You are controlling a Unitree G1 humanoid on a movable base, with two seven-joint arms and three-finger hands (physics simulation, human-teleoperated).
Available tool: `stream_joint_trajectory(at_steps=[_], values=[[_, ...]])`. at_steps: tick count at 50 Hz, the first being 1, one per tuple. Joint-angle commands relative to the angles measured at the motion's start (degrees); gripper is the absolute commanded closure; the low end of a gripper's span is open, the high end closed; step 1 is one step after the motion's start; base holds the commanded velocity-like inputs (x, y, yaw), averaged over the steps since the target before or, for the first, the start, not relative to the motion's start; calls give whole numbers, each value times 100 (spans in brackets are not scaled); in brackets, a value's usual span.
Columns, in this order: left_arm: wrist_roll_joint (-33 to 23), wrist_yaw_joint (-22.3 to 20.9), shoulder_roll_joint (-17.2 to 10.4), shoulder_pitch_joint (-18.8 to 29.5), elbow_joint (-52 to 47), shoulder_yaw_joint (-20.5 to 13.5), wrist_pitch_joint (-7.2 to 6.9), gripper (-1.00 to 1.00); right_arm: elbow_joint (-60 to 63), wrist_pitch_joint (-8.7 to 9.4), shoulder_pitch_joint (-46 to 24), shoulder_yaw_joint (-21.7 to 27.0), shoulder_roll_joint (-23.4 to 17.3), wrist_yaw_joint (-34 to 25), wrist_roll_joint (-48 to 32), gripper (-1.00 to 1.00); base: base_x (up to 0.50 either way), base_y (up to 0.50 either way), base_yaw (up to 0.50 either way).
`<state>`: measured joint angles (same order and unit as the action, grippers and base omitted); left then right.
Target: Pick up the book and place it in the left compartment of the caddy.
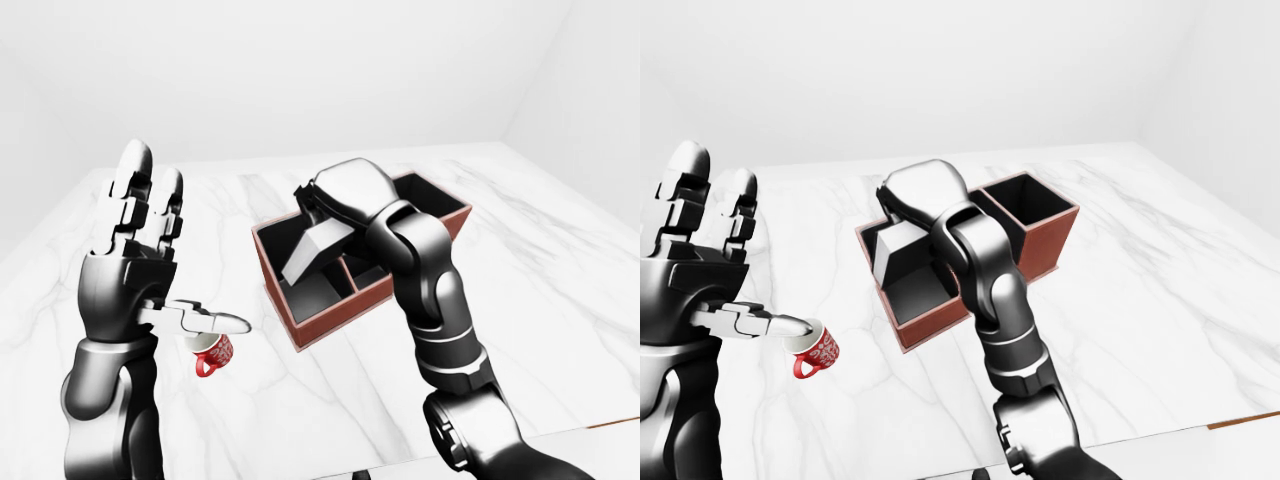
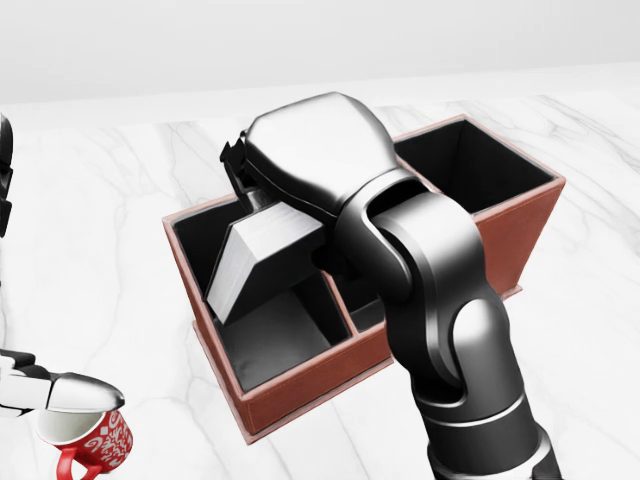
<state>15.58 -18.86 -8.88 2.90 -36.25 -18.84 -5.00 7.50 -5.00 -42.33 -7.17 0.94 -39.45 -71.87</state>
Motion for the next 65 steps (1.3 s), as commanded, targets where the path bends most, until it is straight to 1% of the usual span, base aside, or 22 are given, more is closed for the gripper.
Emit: stream_joint_trajectory(at_steps=[1, 8, 10, 13, 17, 31, 37, 48, 53, 65], values=[[82, -33, -4, -51, 74, -51, 0, -100, -767, 0, -357, -83, 227, 454, -262, 100, 0, 0, 0], [104, -50, -13, -60, 99, -72, 0, -100, -1246, 0, -592, -45, 256, 694, -336, 100, 0, 0, 0], [115, -53, -14, -64, 98, -83, 0, -100, -1493, 0, -718, -18, 227, 842, -326, 100, 0, 0, 0], [144, -69, -13, -80, 111, -112, 0, -100, -2084, 0, -998, 22, 166, 1243, -343, 100, 0, 0, 0], [166, -79, -16, -92, 139, -138, 0, -100, -2429, 0, -1133, 15, 154, 1477, -343, 100, 0, 0, 0], [238, -96, -11, -153, 114, -189, 0, -100, -2742, 0, -1031, -62, 194, 1695, -482, 100, 0, 0, 0], [230, -87, -18, -131, 109, -170, 0, -100, -3461, 0, -1150, -57, 173, 2156, -500, 100, 0, 0, 0], [205, -105, -24, -120, 193, -153, 0, -100, -4344, 0, -1359, -70, 166, 2654, -426, 100, 0, 0, 0], [188, -108, -20, -121, 212, -134, 0, -100, -4919, 0, -1539, -67, 162, 2992, -385, 100, 0, 0, 0], [186, -126, -2, -142, 261, -121, 0, -100, -5305, 0, -1541, -154, 246, 3253, -392, 100, 0, 0, 0]])
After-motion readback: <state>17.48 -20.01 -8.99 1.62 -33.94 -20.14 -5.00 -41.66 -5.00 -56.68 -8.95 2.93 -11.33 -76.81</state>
